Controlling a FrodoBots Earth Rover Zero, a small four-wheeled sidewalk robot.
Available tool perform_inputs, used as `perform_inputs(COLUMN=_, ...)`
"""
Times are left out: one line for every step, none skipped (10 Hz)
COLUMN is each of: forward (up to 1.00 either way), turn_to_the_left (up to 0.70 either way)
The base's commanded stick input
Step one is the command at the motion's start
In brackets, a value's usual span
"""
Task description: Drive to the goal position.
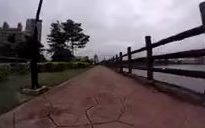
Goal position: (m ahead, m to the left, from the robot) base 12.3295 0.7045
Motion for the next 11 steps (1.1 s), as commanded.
perform_inputs(forward=1.0, turn_to_the_left=0.0)
perform_inputs(forward=1.0, turn_to_the_left=0.0)
perform_inputs(forward=1.0, turn_to_the_left=0.0)
perform_inputs(forward=1.0, turn_to_the_left=0.0)
perform_inputs(forward=1.0, turn_to_the_left=0.0)
perform_inputs(forward=1.0, turn_to_the_left=0.02)
perform_inputs(forward=1.0, turn_to_the_left=0.05)
perform_inputs(forward=1.0, turn_to_the_left=0.4)
perform_inputs(forward=1.0, turn_to_the_left=0.38)
perform_inputs(forward=1.0, turn_to_the_left=0.22)
perform_inputs(forward=1.0, turn_to_the_left=0.06)
